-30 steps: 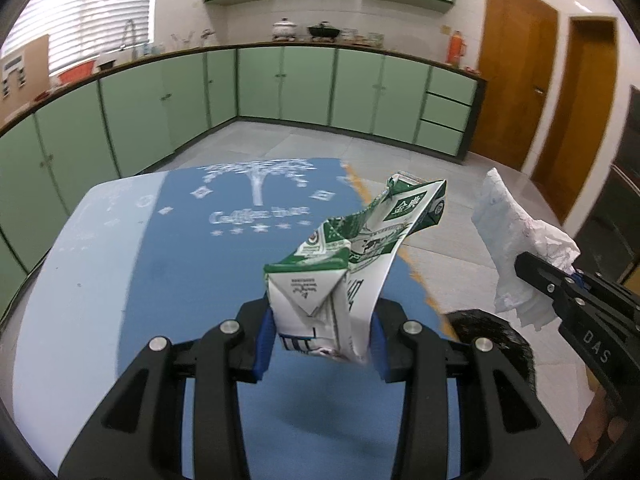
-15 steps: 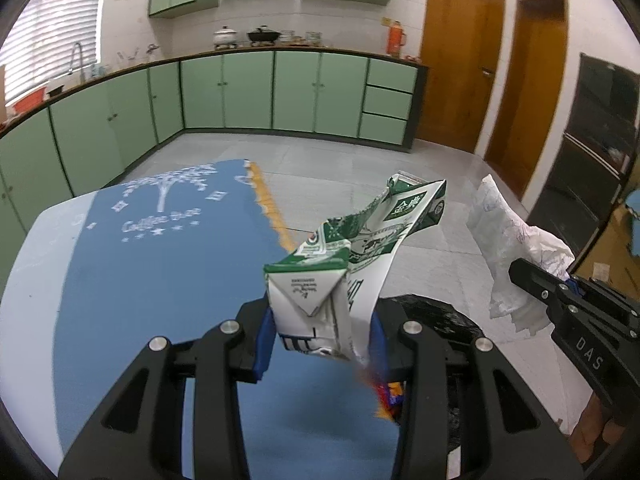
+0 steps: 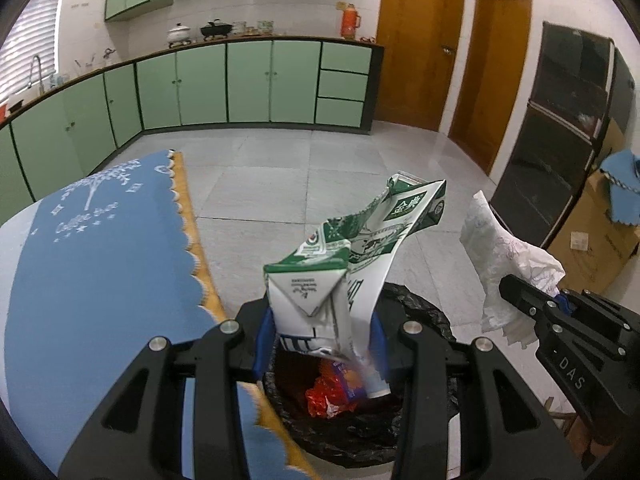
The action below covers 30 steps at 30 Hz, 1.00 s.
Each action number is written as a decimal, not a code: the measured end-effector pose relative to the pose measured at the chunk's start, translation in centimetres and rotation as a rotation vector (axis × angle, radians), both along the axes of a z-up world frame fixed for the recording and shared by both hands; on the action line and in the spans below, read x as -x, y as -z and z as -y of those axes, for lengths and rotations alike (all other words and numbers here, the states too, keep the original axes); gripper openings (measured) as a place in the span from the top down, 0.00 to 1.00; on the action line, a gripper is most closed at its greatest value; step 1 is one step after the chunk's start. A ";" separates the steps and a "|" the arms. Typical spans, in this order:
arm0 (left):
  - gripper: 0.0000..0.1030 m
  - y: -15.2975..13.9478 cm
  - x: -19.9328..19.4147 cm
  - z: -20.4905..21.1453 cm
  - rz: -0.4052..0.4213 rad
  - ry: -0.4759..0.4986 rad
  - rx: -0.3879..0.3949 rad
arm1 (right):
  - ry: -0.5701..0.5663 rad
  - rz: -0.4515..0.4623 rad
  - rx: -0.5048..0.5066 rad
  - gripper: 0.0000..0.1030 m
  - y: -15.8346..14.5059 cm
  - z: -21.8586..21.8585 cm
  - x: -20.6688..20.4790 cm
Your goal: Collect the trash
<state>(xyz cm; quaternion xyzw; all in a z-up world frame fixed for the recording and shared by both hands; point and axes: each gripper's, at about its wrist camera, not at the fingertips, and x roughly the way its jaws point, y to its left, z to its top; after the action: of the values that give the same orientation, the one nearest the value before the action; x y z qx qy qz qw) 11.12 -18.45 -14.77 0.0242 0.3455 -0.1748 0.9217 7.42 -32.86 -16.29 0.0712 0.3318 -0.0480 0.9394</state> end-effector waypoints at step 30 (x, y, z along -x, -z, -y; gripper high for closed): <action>0.45 0.6 -1.5 1.1 -0.034 0.025 -0.018 | 0.019 -0.064 -0.004 0.42 2.6 2.4 -0.5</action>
<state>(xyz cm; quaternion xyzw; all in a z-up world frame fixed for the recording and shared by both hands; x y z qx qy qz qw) 12.59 -19.53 -15.40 0.0338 0.3623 -0.1834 0.9132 7.97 -35.31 -18.91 0.0748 0.3609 -0.0584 0.9278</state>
